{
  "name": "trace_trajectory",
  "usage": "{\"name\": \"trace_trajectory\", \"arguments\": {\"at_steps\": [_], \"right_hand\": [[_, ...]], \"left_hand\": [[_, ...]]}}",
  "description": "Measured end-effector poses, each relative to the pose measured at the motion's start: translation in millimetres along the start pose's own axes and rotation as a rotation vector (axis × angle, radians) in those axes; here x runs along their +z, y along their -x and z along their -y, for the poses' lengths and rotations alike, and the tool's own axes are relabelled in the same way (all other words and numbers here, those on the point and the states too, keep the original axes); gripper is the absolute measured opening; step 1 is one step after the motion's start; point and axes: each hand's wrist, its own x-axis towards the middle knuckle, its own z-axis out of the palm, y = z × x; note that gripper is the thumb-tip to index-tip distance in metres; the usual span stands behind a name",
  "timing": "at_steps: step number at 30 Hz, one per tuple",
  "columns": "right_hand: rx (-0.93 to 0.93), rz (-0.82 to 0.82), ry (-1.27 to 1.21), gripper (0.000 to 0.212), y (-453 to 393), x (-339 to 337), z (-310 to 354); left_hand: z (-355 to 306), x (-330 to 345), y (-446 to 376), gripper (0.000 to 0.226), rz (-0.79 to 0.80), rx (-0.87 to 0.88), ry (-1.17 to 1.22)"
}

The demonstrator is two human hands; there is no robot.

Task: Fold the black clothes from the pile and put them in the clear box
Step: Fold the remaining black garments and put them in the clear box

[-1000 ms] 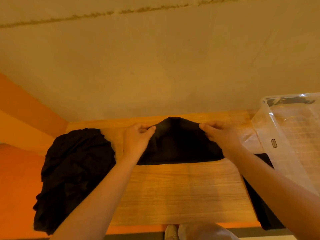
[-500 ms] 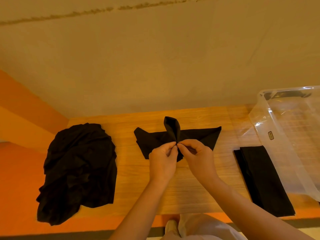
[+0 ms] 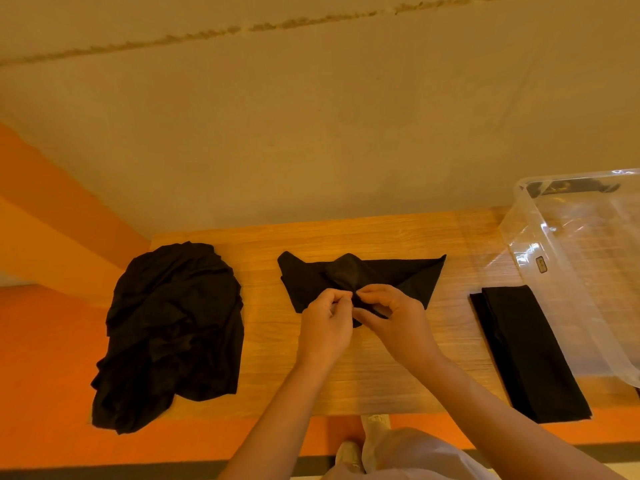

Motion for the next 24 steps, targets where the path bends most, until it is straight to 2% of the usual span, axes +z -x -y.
{"name": "trace_trajectory", "arguments": {"at_steps": [8, 11, 14, 18, 21, 24], "right_hand": [[0.095, -0.022, -0.116, 0.014, -2.5, -8.6, 0.0], [0.127, -0.076, -0.167, 0.01, -0.9, -11.7, 0.6], [0.135, -0.11, -0.217, 0.011, -0.1, -19.0, 3.3], [0.123, -0.108, -0.219, 0.012, 0.1, -31.7, 8.4], [0.109, -0.112, -0.226, 0.014, 1.0, -41.0, 11.9], [0.104, -0.101, -0.259, 0.014, 2.2, -51.5, 12.1]], "left_hand": [[0.9, -8.1, 0.9, 0.023, 0.142, -0.008, 0.149], [5.1, -10.0, -9.1, 0.019, 0.072, 0.081, -0.031], [8.4, -10.5, -33.7, 0.034, 0.03, 0.15, -0.227], [2.7, -3.2, -74.8, 0.052, 0.23, 0.263, -0.525], [-2.9, 9.4, -96.4, 0.042, 0.352, 0.349, -0.747], [0.7, 20.4, -108.2, 0.025, 0.295, 0.361, -0.799]]}}
